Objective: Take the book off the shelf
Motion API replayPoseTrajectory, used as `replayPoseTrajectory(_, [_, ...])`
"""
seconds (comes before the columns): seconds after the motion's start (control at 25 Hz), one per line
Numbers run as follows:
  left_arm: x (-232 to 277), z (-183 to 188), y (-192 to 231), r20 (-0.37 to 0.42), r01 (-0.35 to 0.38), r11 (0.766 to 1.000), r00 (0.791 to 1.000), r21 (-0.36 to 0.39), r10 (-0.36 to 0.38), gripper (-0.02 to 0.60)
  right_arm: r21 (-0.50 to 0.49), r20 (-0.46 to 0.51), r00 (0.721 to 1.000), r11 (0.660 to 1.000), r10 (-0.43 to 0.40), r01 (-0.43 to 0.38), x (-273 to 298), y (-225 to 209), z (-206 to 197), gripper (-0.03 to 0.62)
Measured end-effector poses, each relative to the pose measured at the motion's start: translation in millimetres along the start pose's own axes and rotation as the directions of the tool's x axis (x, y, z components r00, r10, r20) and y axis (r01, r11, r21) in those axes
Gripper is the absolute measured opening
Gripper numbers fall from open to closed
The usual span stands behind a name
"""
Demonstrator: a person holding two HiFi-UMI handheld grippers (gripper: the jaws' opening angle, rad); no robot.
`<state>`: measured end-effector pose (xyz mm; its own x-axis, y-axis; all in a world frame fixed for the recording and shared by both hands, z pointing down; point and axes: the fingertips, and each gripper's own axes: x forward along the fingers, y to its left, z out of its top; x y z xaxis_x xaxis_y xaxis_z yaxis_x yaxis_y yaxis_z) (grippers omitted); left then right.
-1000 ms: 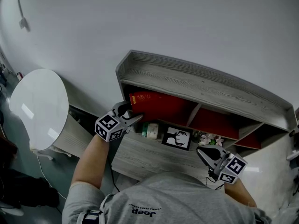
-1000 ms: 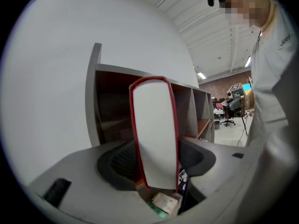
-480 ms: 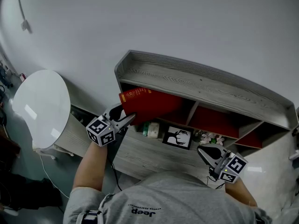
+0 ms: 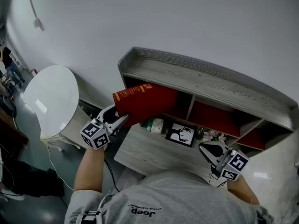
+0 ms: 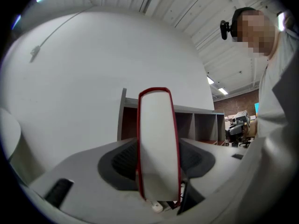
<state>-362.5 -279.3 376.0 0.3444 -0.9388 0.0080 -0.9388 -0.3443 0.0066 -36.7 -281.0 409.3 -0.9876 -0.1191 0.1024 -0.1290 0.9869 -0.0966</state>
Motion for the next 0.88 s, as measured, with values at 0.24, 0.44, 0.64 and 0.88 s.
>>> replayPoseTrajectory(0.24, [-32,11,-29,0.028,-0.070,0.997,0.997,-0.026,0.071,0.265,-0.005,0.012,0.998,0.998,0.058,-0.058,-26,2,0,0.001])
replayPoseTrajectory(0.44, [-66,21,-55,0.046,-0.142,0.989,0.989,-0.045,0.144,0.265,-0.003,0.018,0.993,0.993,0.118,-0.118,-44,4,-4,0.002])
replayPoseTrajectory(0.64, [-95,31,-91,0.073,-0.189,0.978,0.978,-0.087,0.195,0.265,0.002,0.036,0.984,0.985,0.173,-0.173,-55,4,-7,0.000])
replayPoseTrajectory(0.88, [-122,38,-122,0.154,-0.157,0.972,0.971,-0.176,0.184,0.265,0.007,0.068,0.980,0.982,0.186,-0.186,-55,3,-6,0.000])
